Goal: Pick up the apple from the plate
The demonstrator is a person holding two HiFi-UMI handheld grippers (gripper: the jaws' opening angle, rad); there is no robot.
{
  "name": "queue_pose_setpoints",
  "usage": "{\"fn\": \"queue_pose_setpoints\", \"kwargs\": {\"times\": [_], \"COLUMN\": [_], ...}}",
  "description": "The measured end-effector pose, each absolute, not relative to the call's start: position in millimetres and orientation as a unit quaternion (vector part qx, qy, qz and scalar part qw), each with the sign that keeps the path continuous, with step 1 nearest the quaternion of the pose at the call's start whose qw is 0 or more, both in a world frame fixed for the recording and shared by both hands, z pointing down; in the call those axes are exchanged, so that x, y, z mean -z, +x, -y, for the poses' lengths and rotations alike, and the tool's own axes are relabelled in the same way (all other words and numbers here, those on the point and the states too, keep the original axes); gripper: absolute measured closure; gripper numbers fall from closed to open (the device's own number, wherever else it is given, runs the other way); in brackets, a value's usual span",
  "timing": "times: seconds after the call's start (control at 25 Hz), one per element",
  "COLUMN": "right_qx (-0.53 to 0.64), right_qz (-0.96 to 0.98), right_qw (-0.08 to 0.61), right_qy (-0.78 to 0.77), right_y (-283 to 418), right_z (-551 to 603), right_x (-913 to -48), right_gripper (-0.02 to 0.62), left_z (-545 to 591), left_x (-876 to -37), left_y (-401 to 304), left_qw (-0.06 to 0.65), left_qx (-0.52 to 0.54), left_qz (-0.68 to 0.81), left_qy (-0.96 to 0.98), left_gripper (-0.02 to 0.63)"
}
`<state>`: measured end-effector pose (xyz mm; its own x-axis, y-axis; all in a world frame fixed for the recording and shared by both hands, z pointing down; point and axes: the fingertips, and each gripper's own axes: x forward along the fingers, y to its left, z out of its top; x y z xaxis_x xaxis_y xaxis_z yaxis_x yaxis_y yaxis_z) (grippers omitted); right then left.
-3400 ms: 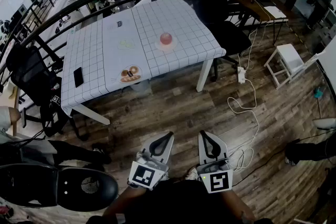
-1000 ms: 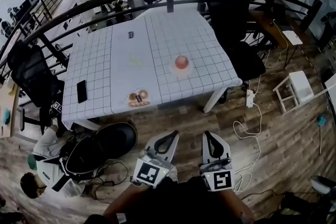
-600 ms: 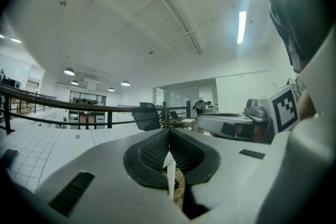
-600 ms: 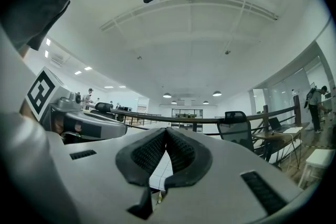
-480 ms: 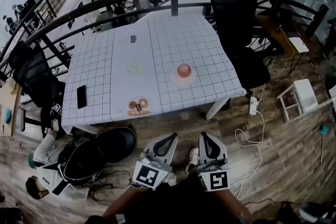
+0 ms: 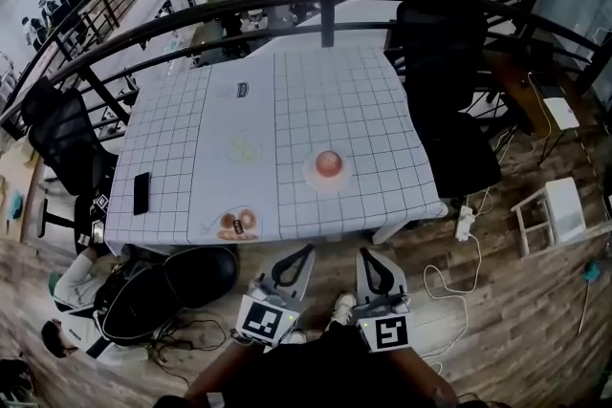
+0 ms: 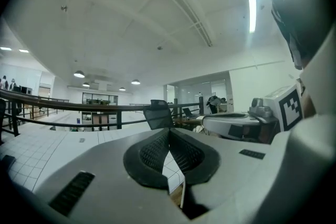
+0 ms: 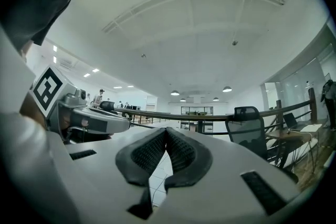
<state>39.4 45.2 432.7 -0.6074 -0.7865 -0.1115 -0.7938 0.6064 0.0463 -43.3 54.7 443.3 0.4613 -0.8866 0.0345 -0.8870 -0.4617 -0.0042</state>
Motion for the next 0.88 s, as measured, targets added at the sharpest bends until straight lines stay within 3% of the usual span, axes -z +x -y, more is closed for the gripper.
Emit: {"fn": "queue_pose_setpoints", "kwargs": {"times": [0.88], "right_qx": [0.004], "right_qz": [-0.921], "right_qw": [0.034], "right_qy": [-0.388], "right_y": [52.9], "right_z": [81.4], "right_x": [-452.8], "right_gripper": [0.572], "left_z": [38.3], "left_x": [-463.9], "left_y": [-39.4], "left_qw": [0.044], "left_qx": [-0.034], "left_qz": [0.572], "left_qy": [0.819], "left_gripper": [0.584]}}
